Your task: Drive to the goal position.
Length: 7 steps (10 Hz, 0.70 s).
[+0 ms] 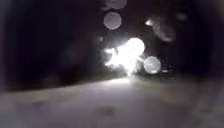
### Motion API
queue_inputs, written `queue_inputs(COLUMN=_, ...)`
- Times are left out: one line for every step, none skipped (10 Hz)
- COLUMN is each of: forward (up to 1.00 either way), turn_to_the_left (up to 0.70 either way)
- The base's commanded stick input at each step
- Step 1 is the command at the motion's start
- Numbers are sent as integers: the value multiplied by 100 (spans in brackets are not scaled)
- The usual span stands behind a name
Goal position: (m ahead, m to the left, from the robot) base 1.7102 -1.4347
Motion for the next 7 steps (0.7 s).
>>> queue_inputs(forward=100, turn_to_the_left=0)
queue_inputs(forward=100, turn_to_the_left=0)
queue_inputs(forward=100, turn_to_the_left=0)
queue_inputs(forward=100, turn_to_the_left=0)
queue_inputs(forward=100, turn_to_the_left=0)
queue_inputs(forward=100, turn_to_the_left=0)
queue_inputs(forward=100, turn_to_the_left=0)
